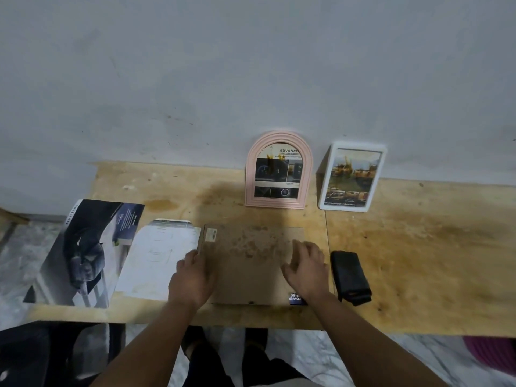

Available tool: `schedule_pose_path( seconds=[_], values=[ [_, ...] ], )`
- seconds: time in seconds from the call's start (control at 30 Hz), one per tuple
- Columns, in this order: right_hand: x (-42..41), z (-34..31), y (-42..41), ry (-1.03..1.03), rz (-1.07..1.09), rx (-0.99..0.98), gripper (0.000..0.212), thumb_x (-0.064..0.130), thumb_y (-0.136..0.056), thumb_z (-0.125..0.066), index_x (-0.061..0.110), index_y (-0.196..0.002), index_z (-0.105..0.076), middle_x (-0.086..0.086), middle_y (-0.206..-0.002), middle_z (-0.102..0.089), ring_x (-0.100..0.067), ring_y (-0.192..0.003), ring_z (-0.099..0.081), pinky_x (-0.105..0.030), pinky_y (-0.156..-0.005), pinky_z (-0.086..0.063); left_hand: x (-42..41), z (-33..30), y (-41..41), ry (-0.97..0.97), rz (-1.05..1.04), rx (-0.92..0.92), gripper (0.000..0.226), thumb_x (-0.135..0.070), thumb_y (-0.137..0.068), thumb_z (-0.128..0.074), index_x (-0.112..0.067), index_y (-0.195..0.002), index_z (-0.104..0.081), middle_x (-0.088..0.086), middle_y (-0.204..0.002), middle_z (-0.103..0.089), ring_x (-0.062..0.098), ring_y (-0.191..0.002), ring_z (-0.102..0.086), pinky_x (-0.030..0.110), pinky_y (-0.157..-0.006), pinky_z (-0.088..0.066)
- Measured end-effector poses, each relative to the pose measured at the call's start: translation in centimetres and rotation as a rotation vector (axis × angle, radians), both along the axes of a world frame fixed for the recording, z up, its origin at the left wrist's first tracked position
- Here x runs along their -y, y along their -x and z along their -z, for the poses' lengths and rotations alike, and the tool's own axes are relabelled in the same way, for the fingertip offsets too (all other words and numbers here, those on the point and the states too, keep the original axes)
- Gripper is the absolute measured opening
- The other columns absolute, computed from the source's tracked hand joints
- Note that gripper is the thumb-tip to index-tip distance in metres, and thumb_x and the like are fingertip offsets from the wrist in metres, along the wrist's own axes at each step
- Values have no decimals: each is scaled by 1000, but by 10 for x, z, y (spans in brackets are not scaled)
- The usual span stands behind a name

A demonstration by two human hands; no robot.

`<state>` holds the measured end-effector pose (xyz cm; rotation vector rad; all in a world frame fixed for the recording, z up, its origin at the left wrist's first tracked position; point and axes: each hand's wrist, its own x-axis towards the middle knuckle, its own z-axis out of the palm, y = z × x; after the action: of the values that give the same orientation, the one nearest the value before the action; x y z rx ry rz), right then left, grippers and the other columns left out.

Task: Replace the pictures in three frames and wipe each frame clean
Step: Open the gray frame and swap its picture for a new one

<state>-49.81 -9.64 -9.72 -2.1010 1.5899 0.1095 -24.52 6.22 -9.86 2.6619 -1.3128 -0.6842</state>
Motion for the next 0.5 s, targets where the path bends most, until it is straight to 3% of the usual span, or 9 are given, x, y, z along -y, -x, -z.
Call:
schedule_pose_path(
  seconds=[0.07, 0.17, 0.23, 0.4, 0.5],
  values=[
    [12, 3, -16, -45, -126, -75, 84, 58, -91, -58, 29, -160, -20, -9, -168, -12, -34, -154, -11, -57, -118, -27, 18, 7, -4, 13, 74, -40, 64, -45, -90, -64, -21, -147, -45, 7, -159, -35, 34, -130, -50, 49, -95, -56],
    [21, 10, -31, -142, -317, -217, 89, 65, -97, -45, 26, -164, -2, -15, -170, 16, -37, -156, 13, -64, -122, -9, 43, 12, -10, -90, 65, -130, 78, -49, -92, -63, -29, -158, -28, 1, -172, -6, 31, -142, -40, 50, -104, -51],
    [20, 15, -33, -153, -364, -255, 89, 68, -98, -38, 26, -163, 6, -15, -167, 25, -37, -155, 21, -65, -122, -5, 48, 16, -10, -116, 65, -129, 83, -50, -92, -63, -29, -161, -22, 0, -172, -4, 32, -143, -38, 52, -103, -52],
    [19, 16, -36, -132, -400, -326, 87, 69, -100, -31, 25, -163, 11, -19, -166, 27, -40, -154, 21, -67, -121, -4, 48, 21, -10, -210, 220, -23, 80, -46, -97, -57, -30, -162, -13, 0, -172, 1, 38, -143, -28, 50, -105, -47],
    [20, 13, -40, -84, -452, -385, 87, 67, -101, -32, 19, -163, 7, -23, -167, 19, -45, -155, 14, -69, -120, -6, 62, 16, -14, -263, 301, -18, 79, -45, -98, -54, -34, -162, -8, 3, -172, 6, 45, -152, -9, 57, -120, -24]
  ],
)
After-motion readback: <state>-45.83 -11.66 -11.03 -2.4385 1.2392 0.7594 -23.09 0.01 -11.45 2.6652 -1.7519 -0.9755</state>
